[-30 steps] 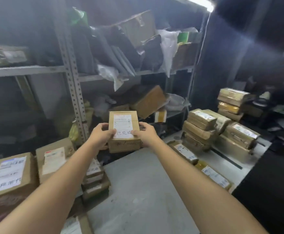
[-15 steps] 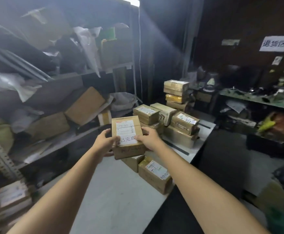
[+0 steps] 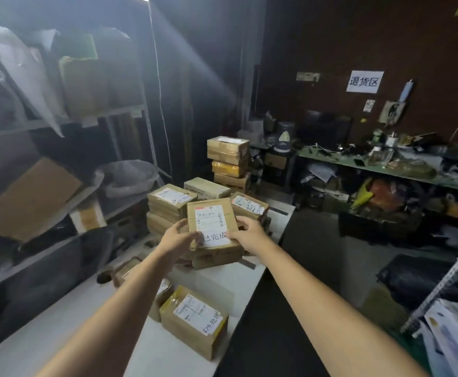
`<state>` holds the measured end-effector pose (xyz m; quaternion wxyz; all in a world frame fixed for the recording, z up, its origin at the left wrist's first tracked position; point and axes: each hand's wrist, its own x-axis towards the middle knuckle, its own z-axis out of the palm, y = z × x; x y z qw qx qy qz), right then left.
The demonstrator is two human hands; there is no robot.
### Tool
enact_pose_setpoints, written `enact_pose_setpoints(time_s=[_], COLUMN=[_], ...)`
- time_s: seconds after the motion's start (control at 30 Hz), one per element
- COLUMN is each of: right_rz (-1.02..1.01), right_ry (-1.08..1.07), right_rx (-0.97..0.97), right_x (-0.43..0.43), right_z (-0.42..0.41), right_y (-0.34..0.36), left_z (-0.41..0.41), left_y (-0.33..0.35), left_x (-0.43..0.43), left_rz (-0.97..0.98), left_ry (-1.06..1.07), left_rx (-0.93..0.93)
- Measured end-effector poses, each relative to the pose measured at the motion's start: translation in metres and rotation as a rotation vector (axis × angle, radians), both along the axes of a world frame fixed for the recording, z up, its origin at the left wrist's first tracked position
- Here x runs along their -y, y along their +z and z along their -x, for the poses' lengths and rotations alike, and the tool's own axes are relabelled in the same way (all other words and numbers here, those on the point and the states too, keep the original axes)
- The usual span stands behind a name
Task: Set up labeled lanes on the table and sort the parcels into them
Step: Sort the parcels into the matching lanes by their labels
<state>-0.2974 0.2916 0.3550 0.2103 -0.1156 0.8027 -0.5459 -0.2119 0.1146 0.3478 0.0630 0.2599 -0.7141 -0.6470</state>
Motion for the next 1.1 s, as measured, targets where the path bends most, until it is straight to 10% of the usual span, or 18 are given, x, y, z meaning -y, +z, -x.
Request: enact_pose_setpoints(time_s=[0.43,1.1], right_rz=[-0.014,-0.048], right_ry=[-0.057,0.421], right_rx=[0.018,-0.035], right_x=[-0.023,0.066], right_z=[0.161,0.421], right_y=[-0.009,-0.028], left_z=[0.177,0.345], left_y=[-0.011,-0.012], left_x=[-0.013,0.002], left_rz=[-0.051,0.014], left_ry=[-0.095,0.407], left_rx=[0.072,0.099])
